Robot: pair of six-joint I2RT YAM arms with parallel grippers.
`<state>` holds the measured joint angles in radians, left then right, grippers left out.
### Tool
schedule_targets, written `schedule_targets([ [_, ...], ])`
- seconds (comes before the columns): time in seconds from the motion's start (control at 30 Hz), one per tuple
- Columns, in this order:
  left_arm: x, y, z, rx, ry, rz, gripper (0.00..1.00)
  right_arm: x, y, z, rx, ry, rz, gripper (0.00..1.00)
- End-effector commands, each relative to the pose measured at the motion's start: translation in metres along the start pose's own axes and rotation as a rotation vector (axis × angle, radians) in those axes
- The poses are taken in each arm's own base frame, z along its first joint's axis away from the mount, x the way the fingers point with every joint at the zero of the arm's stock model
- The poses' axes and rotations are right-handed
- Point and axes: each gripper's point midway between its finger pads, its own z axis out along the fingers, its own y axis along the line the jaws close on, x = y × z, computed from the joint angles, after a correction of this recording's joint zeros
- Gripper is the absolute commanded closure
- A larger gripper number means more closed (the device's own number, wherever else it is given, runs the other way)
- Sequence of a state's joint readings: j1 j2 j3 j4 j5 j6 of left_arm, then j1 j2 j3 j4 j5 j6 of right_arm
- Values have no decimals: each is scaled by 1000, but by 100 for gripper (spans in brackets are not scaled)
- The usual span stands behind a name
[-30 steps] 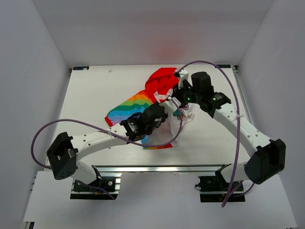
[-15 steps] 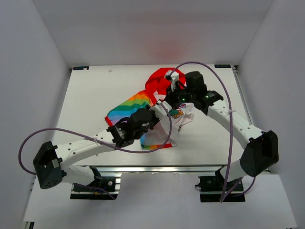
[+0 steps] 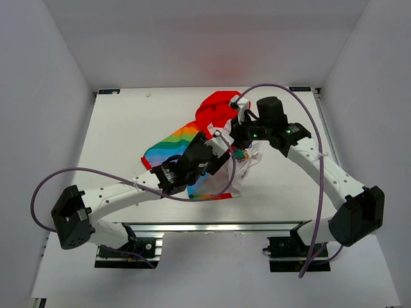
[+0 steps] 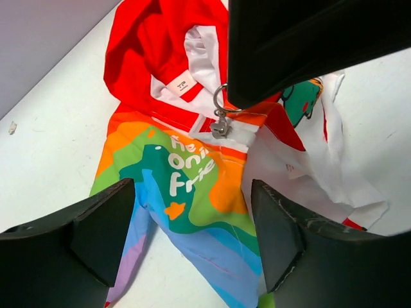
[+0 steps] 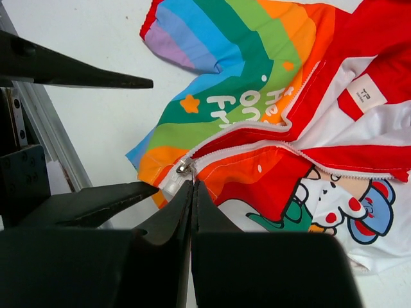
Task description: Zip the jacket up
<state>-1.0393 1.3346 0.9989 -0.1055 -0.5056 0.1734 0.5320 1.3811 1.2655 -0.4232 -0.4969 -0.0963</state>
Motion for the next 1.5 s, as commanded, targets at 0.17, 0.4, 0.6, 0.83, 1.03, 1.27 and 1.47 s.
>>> schedule_targets([
  [0.17, -29, 11, -3, -38, -58, 12, 16, -25, 3, -5, -6, -22, 38, 100],
  [0.4, -38, 5, 2, -11, -83, 19, 20, -31, 4, 1, -33, -11, 68, 100],
  [0.6, -43, 3, 5, -5, -106, 36, 37, -32, 6, 2, -46, -15, 73, 100],
  [0.83, -37, -2, 15, -5, -75, 66, 56, -34, 10, 0, -63, -23, 70, 100],
  [1.03, -53, -2, 8, 17, -153, 29, 100, -32, 11, 3, -75, -14, 79, 100],
  [1.27, -60, -1, -9, 58, -229, 10, 100, -30, -5, 10, -16, -5, 67, 100],
  [1.47, -71, 2, -33, 101, -308, -30, 100, -19, -41, 36, 82, 36, 41, 100],
])
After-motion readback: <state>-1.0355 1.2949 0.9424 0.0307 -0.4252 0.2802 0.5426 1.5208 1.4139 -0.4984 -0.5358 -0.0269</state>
